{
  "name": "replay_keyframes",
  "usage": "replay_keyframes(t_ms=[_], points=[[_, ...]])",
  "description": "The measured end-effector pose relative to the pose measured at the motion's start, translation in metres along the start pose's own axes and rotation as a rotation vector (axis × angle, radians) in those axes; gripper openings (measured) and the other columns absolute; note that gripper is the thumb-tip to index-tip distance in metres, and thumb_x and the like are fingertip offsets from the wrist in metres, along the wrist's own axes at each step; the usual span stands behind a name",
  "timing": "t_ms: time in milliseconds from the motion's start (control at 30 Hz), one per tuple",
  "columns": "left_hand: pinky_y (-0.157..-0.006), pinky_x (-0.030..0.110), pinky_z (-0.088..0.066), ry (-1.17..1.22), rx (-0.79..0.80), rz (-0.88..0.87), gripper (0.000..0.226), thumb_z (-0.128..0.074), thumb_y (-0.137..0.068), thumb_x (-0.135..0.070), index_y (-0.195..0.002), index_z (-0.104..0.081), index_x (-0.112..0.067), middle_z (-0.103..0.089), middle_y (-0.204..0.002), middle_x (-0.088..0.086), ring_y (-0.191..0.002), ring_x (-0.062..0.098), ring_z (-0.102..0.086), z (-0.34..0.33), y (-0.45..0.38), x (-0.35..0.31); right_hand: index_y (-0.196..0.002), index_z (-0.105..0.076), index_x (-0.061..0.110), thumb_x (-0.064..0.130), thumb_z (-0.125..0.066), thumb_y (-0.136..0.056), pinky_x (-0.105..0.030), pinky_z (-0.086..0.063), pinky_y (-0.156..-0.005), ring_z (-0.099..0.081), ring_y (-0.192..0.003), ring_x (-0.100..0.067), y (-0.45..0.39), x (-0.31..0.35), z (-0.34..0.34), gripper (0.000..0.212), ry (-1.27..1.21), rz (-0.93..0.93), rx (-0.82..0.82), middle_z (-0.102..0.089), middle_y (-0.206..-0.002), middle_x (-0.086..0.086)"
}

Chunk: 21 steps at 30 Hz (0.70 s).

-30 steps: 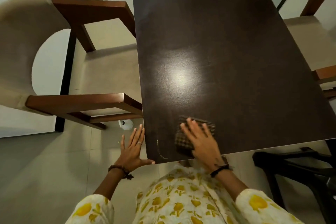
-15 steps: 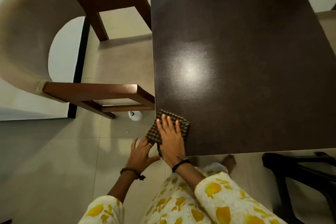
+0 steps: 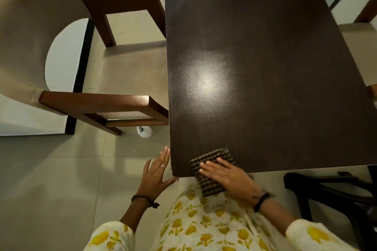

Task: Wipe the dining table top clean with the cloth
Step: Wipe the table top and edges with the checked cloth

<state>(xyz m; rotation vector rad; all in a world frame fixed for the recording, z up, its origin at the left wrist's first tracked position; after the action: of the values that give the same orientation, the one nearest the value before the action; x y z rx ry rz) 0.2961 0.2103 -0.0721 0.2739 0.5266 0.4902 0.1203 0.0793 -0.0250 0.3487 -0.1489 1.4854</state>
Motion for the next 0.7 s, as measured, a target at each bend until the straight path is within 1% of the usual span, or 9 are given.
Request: replay_keyframes(t_ms=[33, 100, 167, 300, 367, 467, 567, 633, 700], points=[[-0.110, 0.038, -0.001, 0.001, -0.002, 0.006, 0.092, -0.045, -0.076, -0.063, -0.139, 0.010, -0.024, 0.008, -0.148, -0.009, -0.135, 0.005, 0.000, 0.000, 0.000, 0.000, -0.132, -0.051, 0.019, -0.002, -0.069, -0.061, -0.040, -0.041, -0.103, -0.047, -0.127, -0.010, 0.004, -0.019, 0.007, 0.077, -0.039, -0.049, 0.021, -0.052, -0.138, 0.004], [-0.110, 0.037, 0.001, 0.009, -0.004, 0.024, 0.091, -0.045, -0.077, -0.063, -0.139, 0.010, -0.026, 0.009, -0.147, -0.010, -0.135, 0.005, 0.002, -0.001, 0.001, -0.001, -0.143, -0.030, 0.021, -0.007, -0.062, -0.070, -0.034, -0.014, -0.117, -0.027, -0.140, -0.010, 0.005, -0.052, 0.016, 0.084, -0.126, -0.158, 0.071, -0.029, -0.151, 0.005], [-0.110, 0.036, 0.002, 0.033, -0.008, 0.043, 0.091, -0.050, -0.079, -0.061, -0.139, 0.008, -0.026, 0.008, -0.147, -0.010, -0.136, 0.006, 0.002, -0.002, 0.002, -0.002, -0.146, -0.012, 0.027, 0.000, -0.056, -0.079, -0.023, 0.009, -0.115, -0.005, -0.144, -0.007, -0.009, -0.072, 0.021, 0.085, -0.193, -0.265, 0.092, -0.008, -0.156, 0.009], [-0.111, 0.038, -0.007, 0.077, -0.051, 0.072, 0.091, -0.062, -0.079, -0.048, -0.140, 0.003, -0.027, -0.002, -0.147, -0.010, -0.137, 0.010, -0.007, 0.000, 0.001, -0.005, -0.148, -0.009, 0.024, 0.012, -0.054, -0.086, -0.034, 0.007, -0.117, -0.001, -0.146, -0.013, -0.066, -0.063, 0.025, 0.078, -0.135, -0.384, 0.049, -0.001, -0.159, 0.002], [-0.111, 0.041, -0.013, 0.078, -0.074, 0.075, 0.091, -0.061, -0.078, -0.051, -0.141, -0.001, -0.024, -0.009, -0.148, -0.007, -0.137, 0.014, -0.013, 0.003, 0.002, -0.005, -0.148, -0.009, 0.022, 0.015, -0.055, -0.087, -0.039, 0.005, -0.117, -0.002, -0.146, -0.017, -0.090, -0.037, 0.019, 0.077, -0.097, -0.340, 0.047, -0.002, -0.159, -0.002], [-0.109, 0.042, -0.018, 0.081, -0.121, 0.074, 0.090, -0.044, -0.072, -0.067, -0.142, -0.019, -0.015, -0.020, -0.148, -0.001, -0.136, 0.016, -0.020, 0.006, 0.006, -0.006, -0.148, -0.011, 0.019, 0.015, -0.056, -0.087, -0.041, 0.007, -0.116, -0.004, -0.146, -0.020, -0.106, 0.008, 0.000, 0.077, -0.105, -0.203, 0.064, -0.005, -0.159, -0.005], [-0.109, 0.046, -0.020, 0.100, -0.150, 0.119, 0.079, -0.051, -0.076, -0.060, -0.135, -0.040, -0.008, -0.036, -0.143, 0.010, -0.135, 0.026, -0.029, 0.005, 0.012, -0.007, -0.148, -0.011, 0.018, 0.011, -0.049, -0.089, -0.036, 0.016, -0.113, -0.002, -0.146, -0.019, -0.099, 0.037, -0.016, 0.071, -0.184, -0.109, 0.064, -0.004, -0.159, -0.005], [-0.109, 0.047, -0.019, 0.075, -0.139, 0.129, 0.077, -0.046, -0.077, -0.057, -0.135, -0.038, -0.006, -0.035, -0.144, 0.013, -0.136, 0.028, -0.028, 0.002, 0.017, -0.010, -0.148, -0.012, 0.017, 0.006, -0.045, -0.090, -0.034, 0.016, -0.113, -0.002, -0.146, -0.018, -0.085, 0.041, -0.021, 0.068, -0.204, -0.050, 0.071, -0.005, -0.159, -0.004], [-0.110, 0.044, -0.017, 0.038, -0.154, 0.118, 0.085, -0.032, -0.074, -0.063, -0.140, -0.027, -0.010, -0.025, -0.149, 0.007, -0.138, 0.023, -0.021, 0.003, 0.020, -0.016, -0.148, -0.013, 0.018, 0.002, -0.046, -0.088, -0.033, 0.014, -0.115, -0.003, -0.146, -0.017, -0.067, 0.033, -0.022, 0.070, -0.196, 0.028, 0.101, -0.006, -0.159, -0.003]])
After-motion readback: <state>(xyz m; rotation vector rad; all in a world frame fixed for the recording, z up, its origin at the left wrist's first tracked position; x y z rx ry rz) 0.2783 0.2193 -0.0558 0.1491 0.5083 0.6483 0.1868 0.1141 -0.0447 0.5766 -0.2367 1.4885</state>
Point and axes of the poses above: each hand's wrist, its own y-axis away from the middle knuckle, its own z-axis out of the back of the hand, x = y × z, the point moved 6 cm from there along -y, towards the middle knuckle
